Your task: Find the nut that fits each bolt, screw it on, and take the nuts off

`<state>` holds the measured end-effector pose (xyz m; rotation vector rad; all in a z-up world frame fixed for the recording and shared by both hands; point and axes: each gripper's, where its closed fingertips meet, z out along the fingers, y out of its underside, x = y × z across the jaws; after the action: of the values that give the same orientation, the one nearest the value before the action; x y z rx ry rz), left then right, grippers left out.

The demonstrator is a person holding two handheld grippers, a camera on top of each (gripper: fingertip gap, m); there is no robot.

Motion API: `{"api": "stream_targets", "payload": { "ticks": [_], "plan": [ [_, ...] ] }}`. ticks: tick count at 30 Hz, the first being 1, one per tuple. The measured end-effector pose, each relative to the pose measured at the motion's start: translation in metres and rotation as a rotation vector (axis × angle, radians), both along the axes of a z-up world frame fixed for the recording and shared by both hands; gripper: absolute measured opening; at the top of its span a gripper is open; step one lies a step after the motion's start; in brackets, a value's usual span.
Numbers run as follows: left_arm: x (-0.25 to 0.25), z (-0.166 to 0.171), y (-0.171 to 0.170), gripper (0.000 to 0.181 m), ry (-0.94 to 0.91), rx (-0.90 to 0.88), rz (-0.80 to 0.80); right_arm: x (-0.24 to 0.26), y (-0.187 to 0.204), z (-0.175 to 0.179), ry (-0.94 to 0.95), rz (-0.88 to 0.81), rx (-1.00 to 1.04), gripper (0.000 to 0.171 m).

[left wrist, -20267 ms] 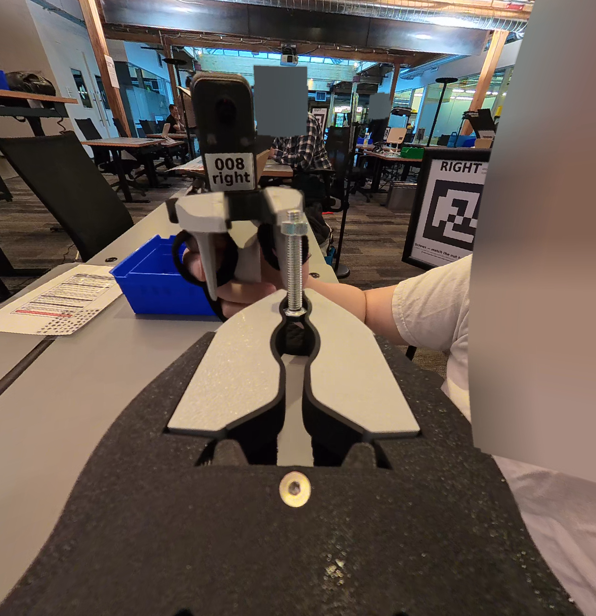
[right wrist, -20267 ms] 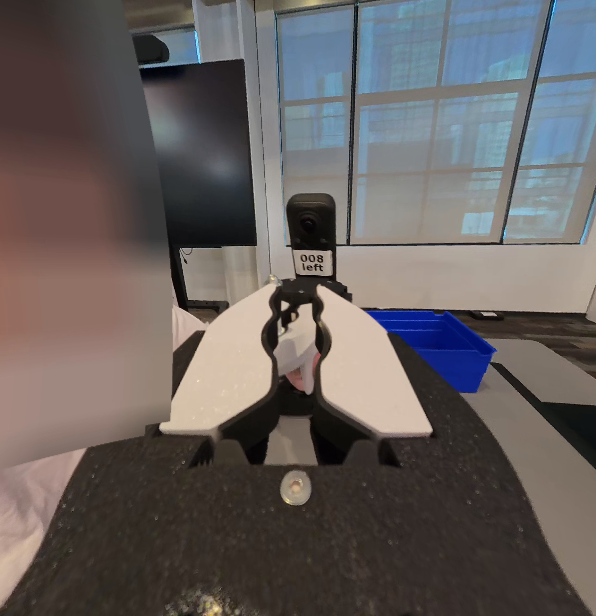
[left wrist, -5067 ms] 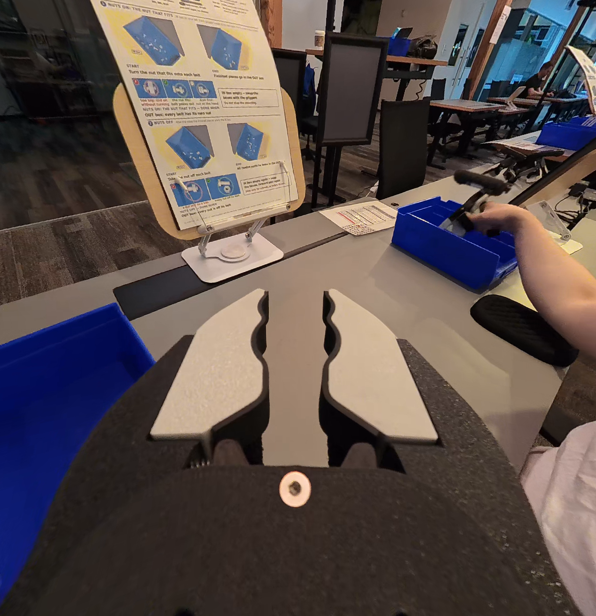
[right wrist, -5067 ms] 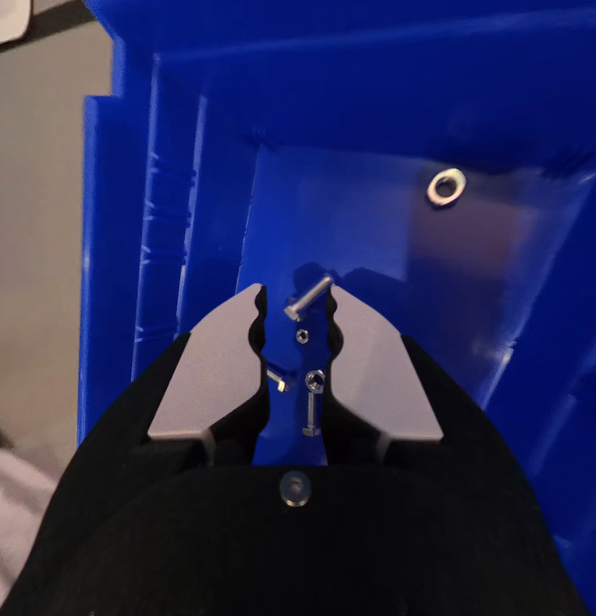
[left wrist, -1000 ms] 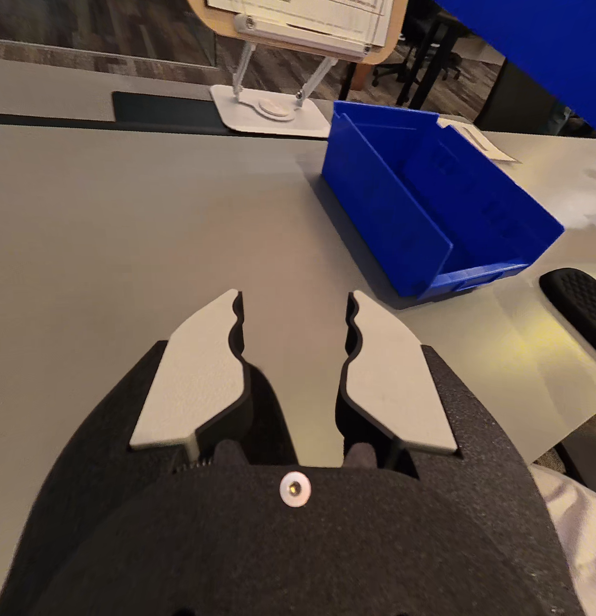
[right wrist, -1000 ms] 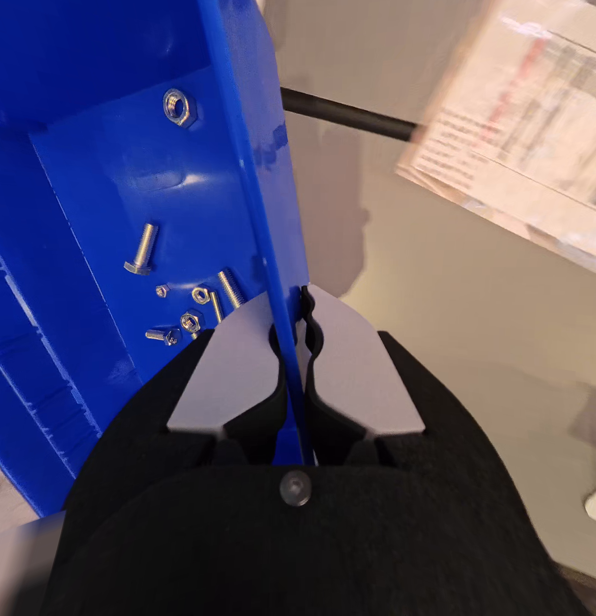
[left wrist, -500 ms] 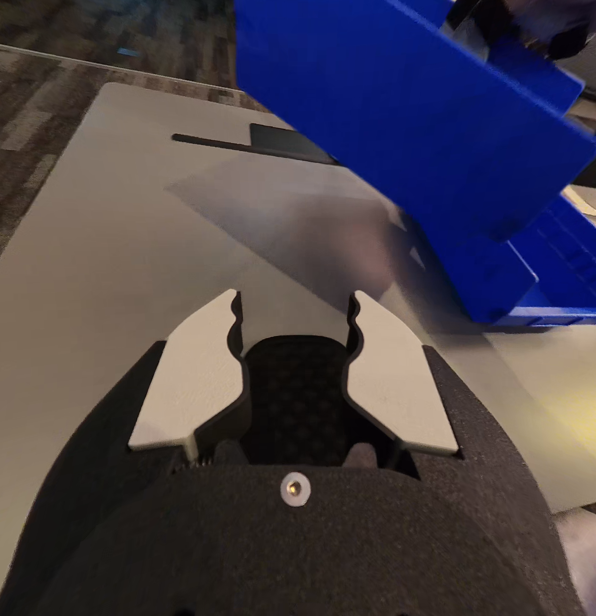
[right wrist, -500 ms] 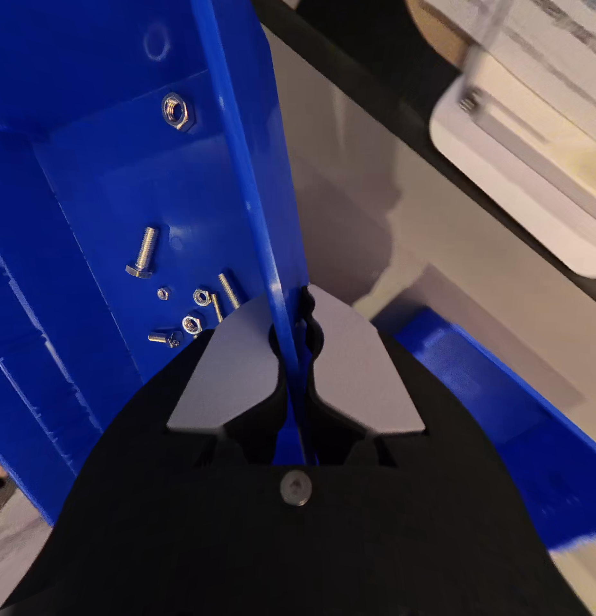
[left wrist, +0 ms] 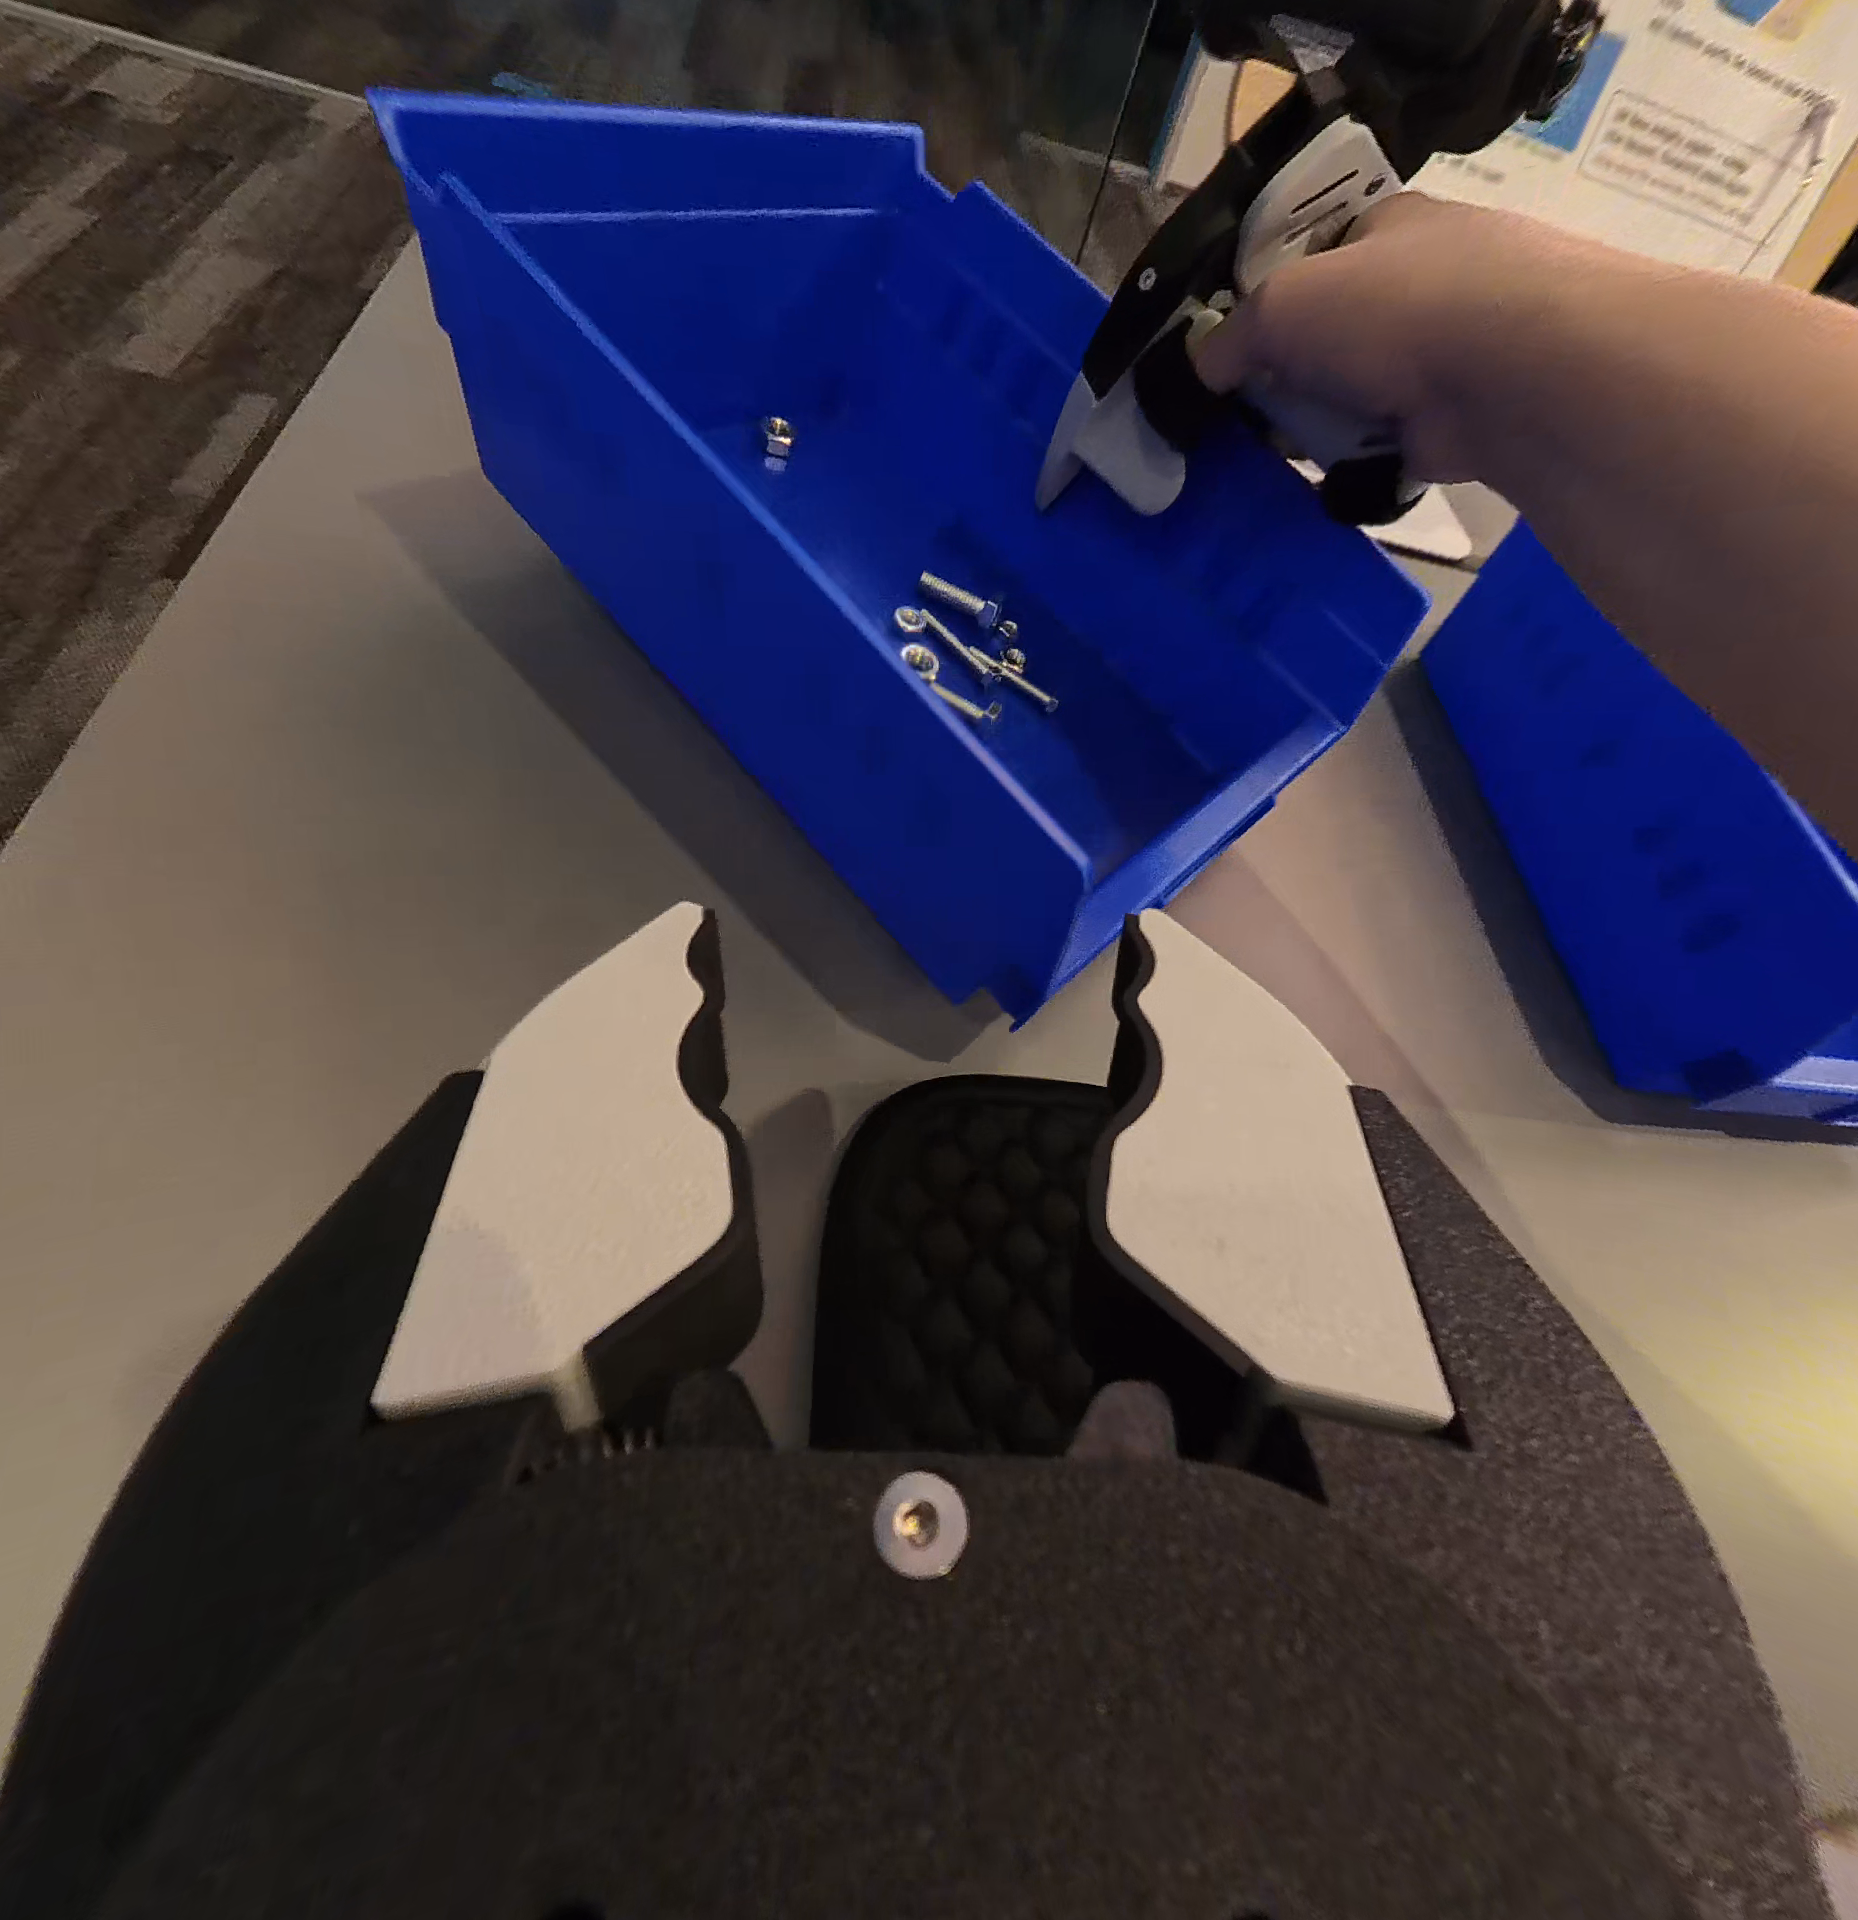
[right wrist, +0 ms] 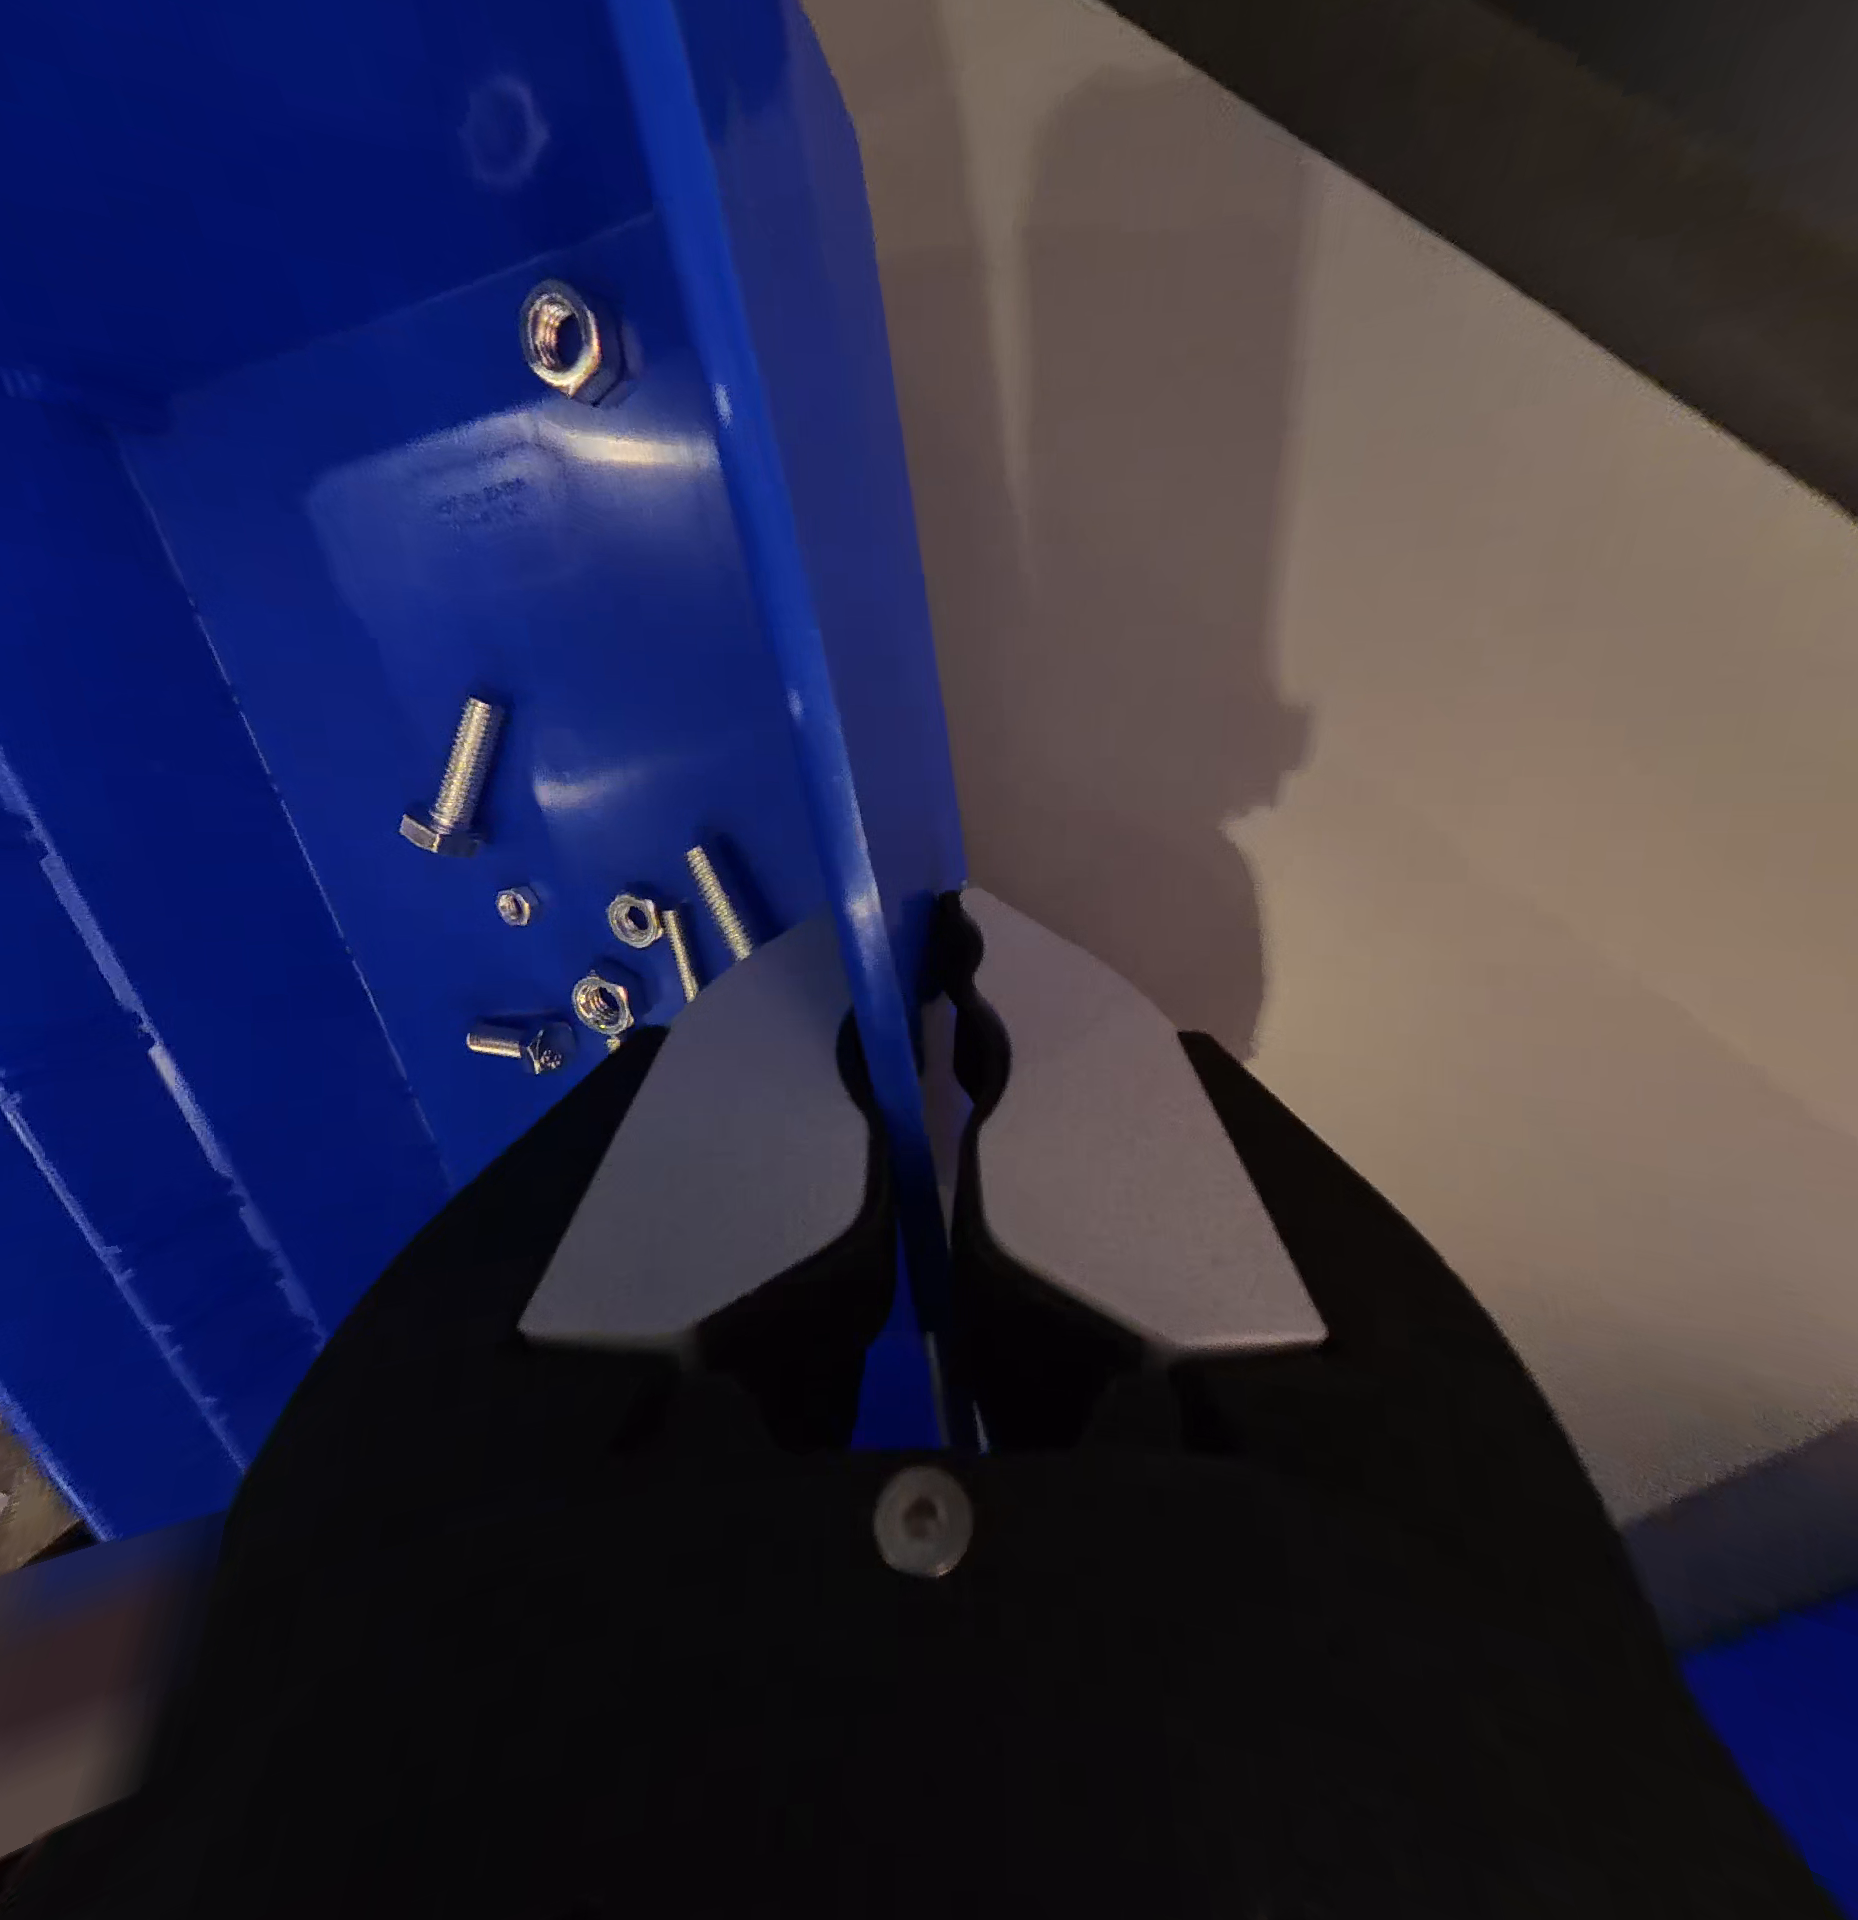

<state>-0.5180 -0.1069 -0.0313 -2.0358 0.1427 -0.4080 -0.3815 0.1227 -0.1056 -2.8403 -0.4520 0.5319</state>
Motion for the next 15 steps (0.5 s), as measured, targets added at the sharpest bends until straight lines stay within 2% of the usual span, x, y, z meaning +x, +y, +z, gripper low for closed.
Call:
{"api": "stream_targets", "payload": {
  "ticks": [8, 11, 15],
  "plan": [
    [0.015, -0.025, 0.026, 0.072, -0.03, -0.065, 0.02, -0.002, -0.001, -0.009, -0.081, 0.002, 0.017, 0.007],
    [0.022, -0.041, 0.037, 0.074, 0.047, -0.117, 0.031, -0.003, 0.007, 0.005, -0.023, 0.031, 0.108, 0.009],
    [0.023, -0.062, 0.053, 0.075, 0.194, -0.169, 0.064, -0.003, 0.018, 0.045, 0.085, 0.081, 0.268, 0.009]
  ]
}}
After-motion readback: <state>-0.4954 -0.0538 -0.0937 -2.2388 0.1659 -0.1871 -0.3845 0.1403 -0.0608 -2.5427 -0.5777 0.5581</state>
